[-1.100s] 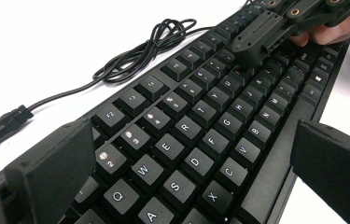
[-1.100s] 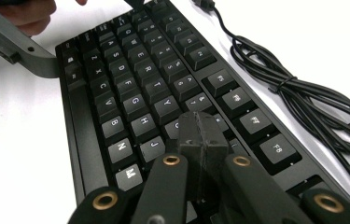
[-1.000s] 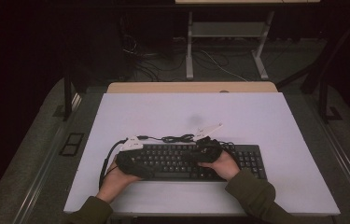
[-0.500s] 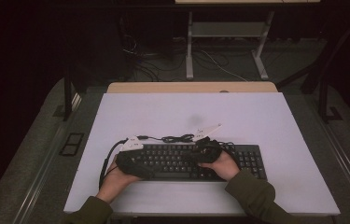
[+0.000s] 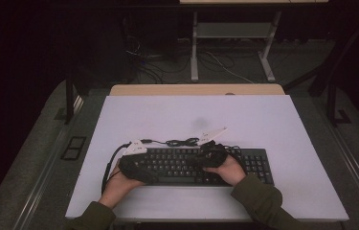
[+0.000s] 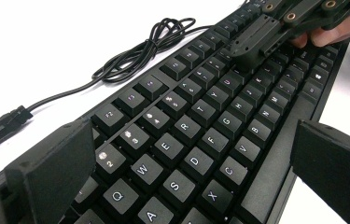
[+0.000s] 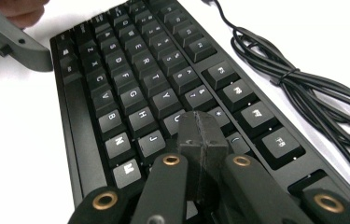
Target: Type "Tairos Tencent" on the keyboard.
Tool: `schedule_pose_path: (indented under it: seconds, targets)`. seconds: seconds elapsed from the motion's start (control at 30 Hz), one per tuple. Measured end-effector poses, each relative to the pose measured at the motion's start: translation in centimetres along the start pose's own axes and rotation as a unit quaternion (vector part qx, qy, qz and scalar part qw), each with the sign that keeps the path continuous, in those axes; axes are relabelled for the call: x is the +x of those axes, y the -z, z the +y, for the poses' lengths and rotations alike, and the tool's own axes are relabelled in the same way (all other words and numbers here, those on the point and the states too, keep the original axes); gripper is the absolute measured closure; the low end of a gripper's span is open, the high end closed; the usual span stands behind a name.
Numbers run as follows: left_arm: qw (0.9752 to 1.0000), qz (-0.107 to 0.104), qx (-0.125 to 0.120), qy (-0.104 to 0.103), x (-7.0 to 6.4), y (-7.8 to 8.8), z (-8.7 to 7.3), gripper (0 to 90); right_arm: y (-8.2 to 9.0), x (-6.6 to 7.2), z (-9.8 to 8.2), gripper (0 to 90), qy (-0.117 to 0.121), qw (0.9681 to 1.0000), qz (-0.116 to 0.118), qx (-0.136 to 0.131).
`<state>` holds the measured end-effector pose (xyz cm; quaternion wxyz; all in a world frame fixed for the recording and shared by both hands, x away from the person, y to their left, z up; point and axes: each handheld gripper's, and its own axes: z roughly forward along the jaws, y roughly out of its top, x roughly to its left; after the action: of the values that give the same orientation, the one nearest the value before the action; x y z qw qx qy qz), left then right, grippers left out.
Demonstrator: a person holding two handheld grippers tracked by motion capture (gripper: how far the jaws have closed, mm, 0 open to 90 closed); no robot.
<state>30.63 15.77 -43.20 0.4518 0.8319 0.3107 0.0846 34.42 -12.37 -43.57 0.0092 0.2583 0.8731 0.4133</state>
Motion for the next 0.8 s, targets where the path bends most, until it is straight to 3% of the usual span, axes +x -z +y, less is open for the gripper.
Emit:
schedule_pose_path:
  seconds: [0.23,0.53,0.6,0.8]
  targets:
    - [1.0000,0.000,0.001,-0.001,0.0,0.0,0.0,0.0,0.1,0.0,0.0,86.1,-0.004,1.0000,0.002,-0.005]
    - [1.0000,0.000,-0.001,0.000,0.0,-0.1,0.1,0.0,1.2,-0.1,0.4,51.9,-0.010,0.9989,0.014,-0.044]
    - [1.0000,0.000,-0.001,0.001,0.0,-0.1,0.1,0.0,1.3,-0.1,0.5,42.4,-0.009,0.9987,0.005,-0.051]
    - [1.0000,-0.001,-0.004,0.000,0.0,-0.1,0.3,3.9,1.5,-0.3,0.4,28.1,-0.011,0.9978,0.001,-0.065]
